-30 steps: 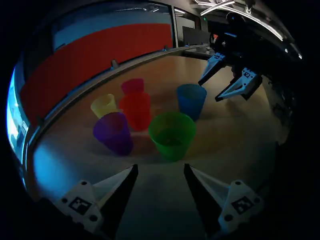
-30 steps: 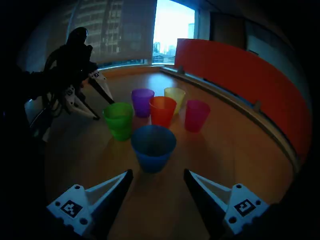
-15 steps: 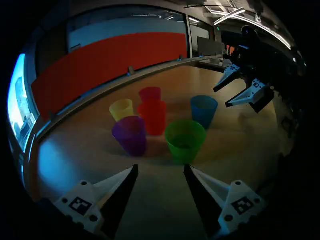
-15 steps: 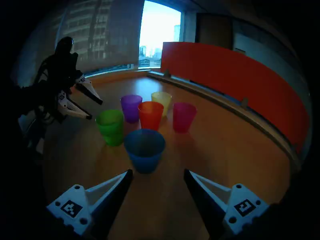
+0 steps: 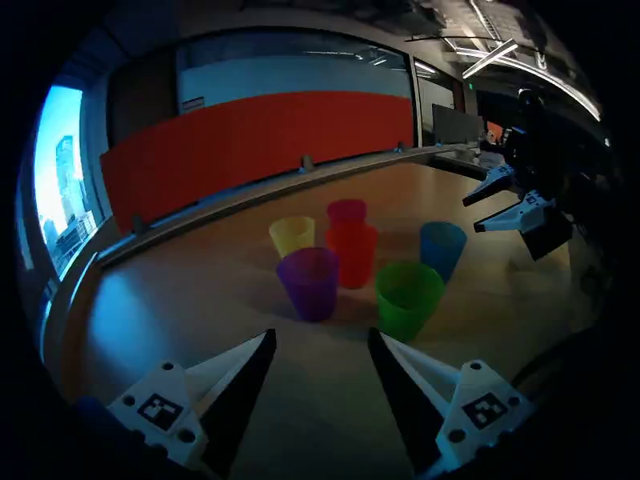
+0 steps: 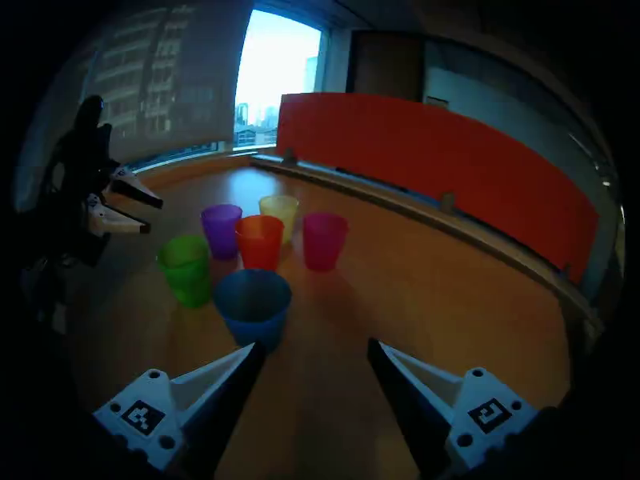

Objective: Pour water

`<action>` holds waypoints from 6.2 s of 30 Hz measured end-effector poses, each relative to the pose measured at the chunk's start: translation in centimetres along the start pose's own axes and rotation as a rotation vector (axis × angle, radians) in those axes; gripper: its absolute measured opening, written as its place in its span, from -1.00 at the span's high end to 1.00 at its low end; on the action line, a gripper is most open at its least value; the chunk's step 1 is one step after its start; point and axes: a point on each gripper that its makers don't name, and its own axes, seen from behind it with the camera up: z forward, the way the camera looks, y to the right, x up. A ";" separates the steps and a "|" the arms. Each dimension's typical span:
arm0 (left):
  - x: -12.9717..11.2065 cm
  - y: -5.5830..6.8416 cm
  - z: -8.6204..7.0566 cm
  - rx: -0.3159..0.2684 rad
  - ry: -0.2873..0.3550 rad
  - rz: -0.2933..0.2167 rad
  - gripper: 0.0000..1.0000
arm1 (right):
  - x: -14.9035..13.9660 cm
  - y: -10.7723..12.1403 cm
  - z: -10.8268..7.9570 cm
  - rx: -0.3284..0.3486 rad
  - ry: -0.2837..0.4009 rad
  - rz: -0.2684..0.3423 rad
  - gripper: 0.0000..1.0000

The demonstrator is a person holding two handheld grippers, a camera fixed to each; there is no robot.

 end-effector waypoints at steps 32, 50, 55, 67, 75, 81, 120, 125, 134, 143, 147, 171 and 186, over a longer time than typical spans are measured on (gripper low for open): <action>3.2 -6.2 -2.3 0.282 0.217 -0.152 -0.69 | 4.1 6.1 -2.3 -0.284 0.215 0.182 -0.97; 6.9 -8.3 -5.1 0.376 0.418 -0.224 -0.69 | 7.8 10.3 -5.7 -0.469 0.433 0.231 -0.97; 7.8 -8.7 -6.0 0.390 0.467 -0.238 -0.69 | 9.0 11.0 -7.2 -0.524 0.510 0.231 -0.97; 8.8 -7.7 -5.1 0.362 0.491 -0.256 -0.69 | 9.1 10.4 -8.0 -0.590 0.523 0.182 -0.97; 9.8 -8.2 -5.7 0.416 0.527 -0.222 -0.69 | 8.5 10.8 -8.1 -0.596 0.516 0.223 -0.97; 9.7 -8.5 -5.6 0.449 0.526 -0.217 -0.68 | 8.1 11.1 -7.9 -0.601 0.493 0.224 -0.97; 7.9 -9.1 -5.9 0.555 0.558 -0.185 -0.68 | 8.1 11.4 -7.7 -0.610 0.440 0.257 -0.97; 6.9 -9.2 -5.2 0.548 0.543 -0.196 -0.68 | 7.9 11.4 -7.8 -0.621 0.434 0.251 -0.97; 5.7 -9.8 -4.4 0.542 0.537 -0.215 -0.68 | 8.3 11.0 -7.9 -0.627 0.438 0.247 -0.97; 4.5 -10.6 -3.8 0.549 0.528 -0.241 -0.68 | 8.9 10.7 -7.8 -0.626 0.437 0.243 -0.98; 4.0 -10.8 -3.6 0.550 0.519 -0.252 -0.68 | 9.0 10.5 -7.8 -0.625 0.436 0.240 -0.98; 1.9 -11.4 -2.0 0.566 0.447 -0.254 -0.68 | 8.9 10.5 -8.4 -0.634 0.434 0.237 -0.98; 1.9 -11.3 -2.0 0.567 0.440 -0.254 -0.68 | 8.9 10.6 -8.6 -0.633 0.444 0.234 -0.98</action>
